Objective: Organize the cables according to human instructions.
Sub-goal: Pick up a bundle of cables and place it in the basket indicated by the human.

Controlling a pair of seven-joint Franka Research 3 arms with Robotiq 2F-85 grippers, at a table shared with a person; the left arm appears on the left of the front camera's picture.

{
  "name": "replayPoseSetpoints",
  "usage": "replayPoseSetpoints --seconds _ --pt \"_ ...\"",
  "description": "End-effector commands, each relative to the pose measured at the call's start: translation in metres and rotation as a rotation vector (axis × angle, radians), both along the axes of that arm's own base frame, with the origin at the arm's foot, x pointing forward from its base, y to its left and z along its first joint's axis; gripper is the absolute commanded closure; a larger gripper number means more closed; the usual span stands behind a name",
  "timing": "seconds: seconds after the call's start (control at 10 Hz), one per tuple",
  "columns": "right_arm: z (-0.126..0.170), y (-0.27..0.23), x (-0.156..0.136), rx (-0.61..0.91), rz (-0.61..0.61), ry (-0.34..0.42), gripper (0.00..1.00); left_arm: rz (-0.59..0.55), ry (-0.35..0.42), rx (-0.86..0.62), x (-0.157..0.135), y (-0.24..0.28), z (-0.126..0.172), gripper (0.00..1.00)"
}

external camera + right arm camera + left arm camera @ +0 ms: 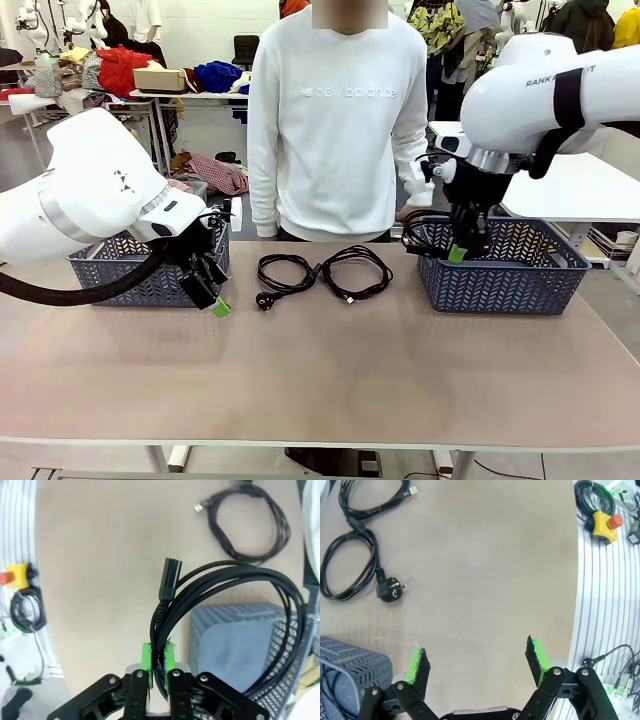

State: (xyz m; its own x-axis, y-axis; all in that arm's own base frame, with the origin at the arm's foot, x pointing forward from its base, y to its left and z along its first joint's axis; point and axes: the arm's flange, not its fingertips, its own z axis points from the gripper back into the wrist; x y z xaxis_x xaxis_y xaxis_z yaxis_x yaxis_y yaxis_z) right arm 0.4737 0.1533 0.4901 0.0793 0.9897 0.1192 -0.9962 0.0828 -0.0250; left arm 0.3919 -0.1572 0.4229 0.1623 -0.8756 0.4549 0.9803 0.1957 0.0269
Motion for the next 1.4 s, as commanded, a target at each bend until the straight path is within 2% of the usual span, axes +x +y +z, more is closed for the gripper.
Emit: replayPoseSetpoints --seconds 0.0,0.3,0.5,0.7,0.8,1.3 --pt "0.002 -0.022 0.027 0.003 0.018 0.003 1.00 0.002 0.008 -0.001 -0.001 0.002 0.001 0.00" --pt "-0.003 -0.056 0.067 -0.019 -0.014 -0.001 1.00 0.002 0.008 -0.001 -0.001 0.002 0.001 0.00" --pt "-0.009 -0.069 0.083 -0.061 -0.041 -0.015 1.00 0.002 0.008 -0.001 -0.001 0.002 0.001 0.00" --pt "-0.013 -0.078 0.086 -0.073 -0.078 -0.038 1.00 0.002 0.008 -0.001 -0.001 0.002 0.001 0.00" --pt "-0.016 -0.073 0.081 -0.048 -0.059 -0.004 1.00 0.002 0.008 -0.001 -0.001 0.002 0.001 0.00" --pt "-0.016 -0.073 0.081 -0.048 -0.059 -0.004 1.00 0.002 0.008 -0.001 -0.001 0.002 0.001 0.00"
